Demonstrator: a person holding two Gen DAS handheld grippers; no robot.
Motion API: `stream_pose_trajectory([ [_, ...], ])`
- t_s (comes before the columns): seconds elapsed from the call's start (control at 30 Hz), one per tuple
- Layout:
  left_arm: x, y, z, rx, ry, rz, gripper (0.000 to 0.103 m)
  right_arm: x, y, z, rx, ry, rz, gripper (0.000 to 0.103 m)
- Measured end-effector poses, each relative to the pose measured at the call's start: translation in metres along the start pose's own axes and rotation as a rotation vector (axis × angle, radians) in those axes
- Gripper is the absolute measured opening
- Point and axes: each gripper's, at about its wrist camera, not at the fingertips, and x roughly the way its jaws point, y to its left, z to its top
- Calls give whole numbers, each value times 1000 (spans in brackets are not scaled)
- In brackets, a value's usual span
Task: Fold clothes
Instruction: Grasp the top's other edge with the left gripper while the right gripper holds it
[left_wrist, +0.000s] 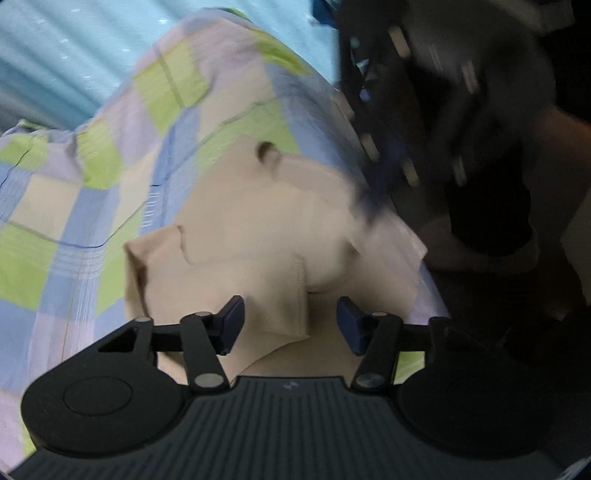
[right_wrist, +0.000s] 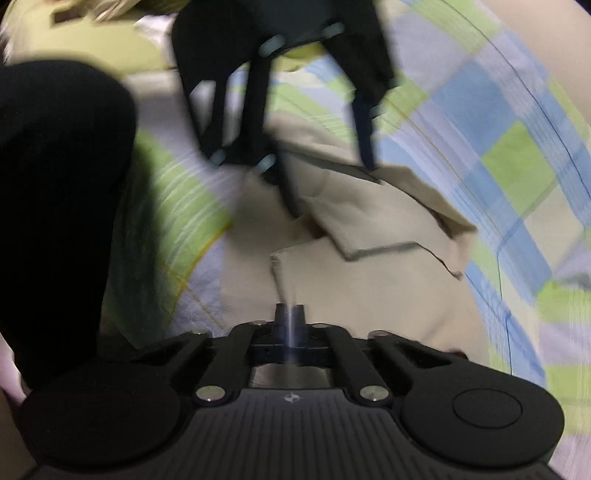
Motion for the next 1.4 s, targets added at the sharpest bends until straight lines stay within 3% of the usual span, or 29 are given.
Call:
stream_pose_trajectory([
  [0.07, 9, -1, 3, 29, 21, 46, 29, -15, -11, -1, 38, -24, -25, 0],
  [0.13, 16, 4, 7, 27, 35, 101, 4, -26, -18, -3, 57, -39, -56, 0],
  [0.27, -11, 45, 15, -86, -31, 234, 3, -50, -38, -3, 72, -61, -131, 0],
  [0.37, -45, 100, 21, -220, -86, 348, 2, -76, -62, 1, 99, -95, -207, 0],
  [0.53, -81, 190, 37, -361, -134, 552, 2, -125, -125, 19, 136, -185, -396, 0],
  [0.63, -92, 221, 48, -405, -153, 634, 3, -138, -166, 27, 152, -227, -498, 0],
  [0.77, -123, 219, 59, -467, -189, 694, 3, -158, -192, 36, 164, -283, -576, 0],
  [0.93, -176, 191, 77, -576, -220, 723, 3, -198, -175, 36, 148, -358, -612, 0],
  [1.13, -240, 182, 103, -582, -223, 776, 3, -246, -167, 53, 136, -450, -659, 0],
  [1.27, -220, 222, 105, -595, -169, 801, 3, -249, -193, 78, 102, -474, -700, 0],
  [1.4, -145, 282, 76, -696, -101, 738, 3, -186, -247, 97, 86, -404, -697, 0],
])
